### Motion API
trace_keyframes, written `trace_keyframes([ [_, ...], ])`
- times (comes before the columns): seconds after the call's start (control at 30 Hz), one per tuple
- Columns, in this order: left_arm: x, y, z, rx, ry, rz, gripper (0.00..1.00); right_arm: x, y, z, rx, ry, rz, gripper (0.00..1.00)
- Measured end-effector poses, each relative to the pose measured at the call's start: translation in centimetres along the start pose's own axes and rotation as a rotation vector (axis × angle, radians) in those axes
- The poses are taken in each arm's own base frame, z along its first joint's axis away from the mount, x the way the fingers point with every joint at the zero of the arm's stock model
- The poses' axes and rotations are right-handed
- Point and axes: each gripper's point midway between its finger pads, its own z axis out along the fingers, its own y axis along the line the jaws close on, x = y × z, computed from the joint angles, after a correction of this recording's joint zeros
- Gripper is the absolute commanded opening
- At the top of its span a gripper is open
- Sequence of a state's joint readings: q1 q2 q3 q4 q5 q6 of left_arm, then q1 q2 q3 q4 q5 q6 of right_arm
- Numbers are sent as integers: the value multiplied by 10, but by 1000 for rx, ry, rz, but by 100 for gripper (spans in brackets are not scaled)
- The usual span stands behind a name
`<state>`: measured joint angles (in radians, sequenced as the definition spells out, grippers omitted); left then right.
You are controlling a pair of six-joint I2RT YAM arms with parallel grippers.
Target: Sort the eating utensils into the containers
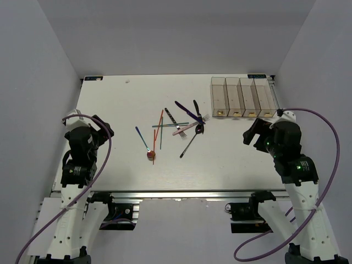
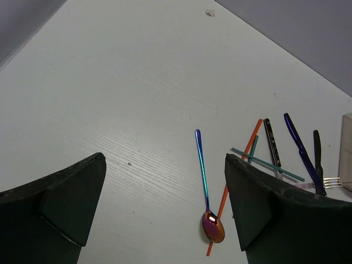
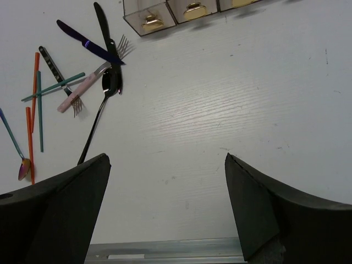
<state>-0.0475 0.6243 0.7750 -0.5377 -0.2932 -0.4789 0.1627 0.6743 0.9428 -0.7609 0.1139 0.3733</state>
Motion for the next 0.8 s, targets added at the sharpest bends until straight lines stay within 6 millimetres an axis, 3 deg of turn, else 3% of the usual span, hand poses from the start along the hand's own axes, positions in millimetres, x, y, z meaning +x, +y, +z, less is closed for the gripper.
trace_keyframes([
  [0.23, 2, -4, 0, 22, 11, 3, 98, -9, 5, -4, -10, -52, 93, 89],
  [0.43, 1, -5, 0, 27, 9, 2, 98, -25, 37, -17, -188, -131, 168, 89],
  [0.53, 1, -6, 1, 28, 8, 2, 98, -26, 48, 4, -206, -62, 211, 89],
  [0.63, 2, -6, 3, 26, 14, 4, 98, -9, 57, 41, -145, 54, 236, 89],
  [0.7, 4, -5, 4, 22, 21, 6, 98, 13, 76, 60, -101, 144, 184, 89],
  [0.8, 7, -5, 7, 16, 34, 10, 98, 43, 122, 85, -59, 247, 79, 89],
])
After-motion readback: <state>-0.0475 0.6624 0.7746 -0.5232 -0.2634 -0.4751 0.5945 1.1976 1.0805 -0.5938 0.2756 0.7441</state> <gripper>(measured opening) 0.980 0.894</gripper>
